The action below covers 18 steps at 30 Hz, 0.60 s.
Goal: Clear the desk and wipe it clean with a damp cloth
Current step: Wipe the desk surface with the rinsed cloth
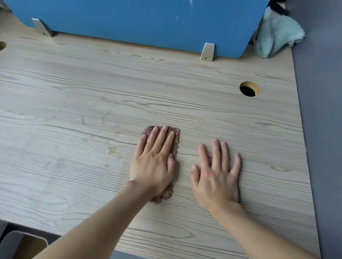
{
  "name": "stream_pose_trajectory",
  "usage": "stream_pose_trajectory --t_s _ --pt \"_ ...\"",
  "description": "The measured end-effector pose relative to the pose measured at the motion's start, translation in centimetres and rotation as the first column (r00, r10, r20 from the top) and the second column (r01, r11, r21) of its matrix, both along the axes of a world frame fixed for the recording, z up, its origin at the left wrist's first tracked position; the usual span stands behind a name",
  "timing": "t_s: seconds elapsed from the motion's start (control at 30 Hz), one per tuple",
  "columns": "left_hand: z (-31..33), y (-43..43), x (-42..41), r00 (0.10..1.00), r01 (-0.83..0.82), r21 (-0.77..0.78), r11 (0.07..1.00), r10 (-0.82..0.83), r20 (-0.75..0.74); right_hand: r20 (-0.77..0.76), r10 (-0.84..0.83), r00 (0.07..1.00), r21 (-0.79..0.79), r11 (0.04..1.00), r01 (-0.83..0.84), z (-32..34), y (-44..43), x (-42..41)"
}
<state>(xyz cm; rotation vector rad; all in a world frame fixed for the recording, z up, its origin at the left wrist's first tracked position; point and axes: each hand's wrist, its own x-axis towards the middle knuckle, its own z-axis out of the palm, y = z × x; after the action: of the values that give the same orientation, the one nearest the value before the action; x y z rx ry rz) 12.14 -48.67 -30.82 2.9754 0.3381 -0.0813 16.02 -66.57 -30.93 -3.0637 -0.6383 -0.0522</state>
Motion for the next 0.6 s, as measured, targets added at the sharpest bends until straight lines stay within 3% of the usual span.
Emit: stream_pose_trajectory --t_s 0.1,0.3,0.47,0.6 --pt "0.1 -2.0 -0.7 0.999 -0.050 -0.012 0.999 0.051 0.014 -0.011 0.001 1.000 -0.004 1.000 -0.001 0.1 0.0 -0.1" --pt "-0.3 -0.3 -0.1 0.996 0.092 -0.006 0.996 -0.092 -0.011 -0.017 0.006 1.000 -0.005 1.000 -0.006 0.0 0.0 0.1" --pt "0.0 -0.5 2.4 0.998 -0.066 -0.001 0.998 0.066 0.025 -0.030 0.009 1.000 -0.004 1.000 -0.009 -0.1 -0.1 0.2" --pt "-0.3 -1.5 -0.3 0.993 0.115 -0.015 0.993 -0.115 0.002 -0.043 0.009 0.999 -0.007 1.000 -0.009 0.0 -0.1 0.1"
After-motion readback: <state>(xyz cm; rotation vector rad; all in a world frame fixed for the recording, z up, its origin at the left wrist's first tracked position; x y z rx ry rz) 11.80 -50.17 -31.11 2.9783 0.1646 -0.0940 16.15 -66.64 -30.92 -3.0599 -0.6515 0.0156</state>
